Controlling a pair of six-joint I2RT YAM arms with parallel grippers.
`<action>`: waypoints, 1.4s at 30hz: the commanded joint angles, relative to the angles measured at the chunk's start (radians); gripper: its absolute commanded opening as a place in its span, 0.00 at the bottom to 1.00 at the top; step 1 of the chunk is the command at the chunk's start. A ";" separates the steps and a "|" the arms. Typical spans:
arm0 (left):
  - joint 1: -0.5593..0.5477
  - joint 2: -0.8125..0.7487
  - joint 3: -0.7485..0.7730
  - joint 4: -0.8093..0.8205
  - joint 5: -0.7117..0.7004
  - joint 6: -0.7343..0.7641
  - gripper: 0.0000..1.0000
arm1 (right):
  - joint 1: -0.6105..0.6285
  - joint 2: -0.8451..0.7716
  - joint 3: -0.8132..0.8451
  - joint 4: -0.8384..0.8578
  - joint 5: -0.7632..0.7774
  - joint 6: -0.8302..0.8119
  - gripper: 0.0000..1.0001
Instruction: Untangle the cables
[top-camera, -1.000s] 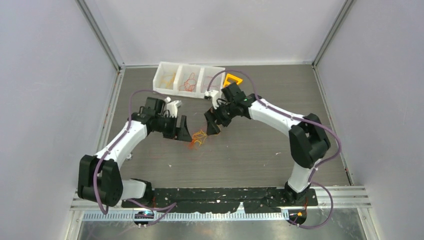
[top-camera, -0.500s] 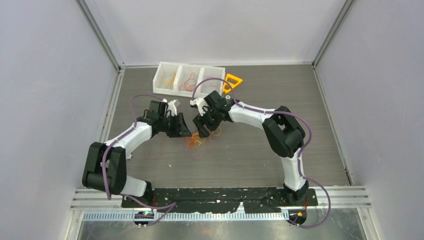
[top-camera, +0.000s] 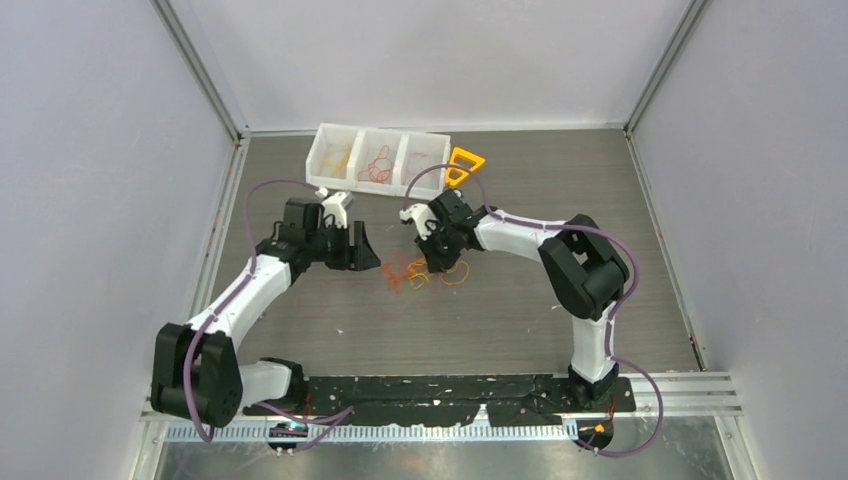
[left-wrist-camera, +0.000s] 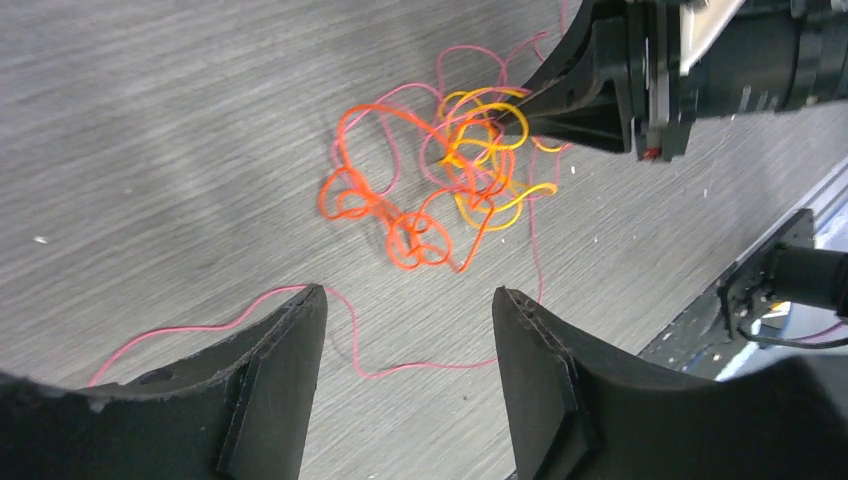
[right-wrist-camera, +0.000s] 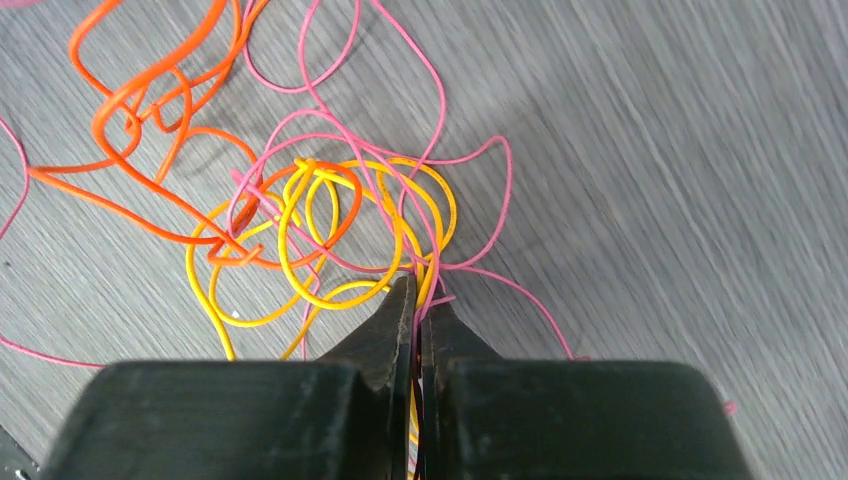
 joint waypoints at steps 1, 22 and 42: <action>0.017 -0.068 -0.021 -0.047 0.018 0.078 0.64 | -0.077 -0.075 -0.046 -0.046 -0.011 -0.001 0.06; -0.136 0.270 -0.013 0.105 0.079 -0.069 0.25 | -0.128 -0.086 -0.054 -0.098 -0.029 -0.015 0.06; 0.120 -0.184 0.731 -0.182 0.437 0.106 0.00 | -0.433 -0.124 -0.109 -0.229 0.047 -0.135 0.28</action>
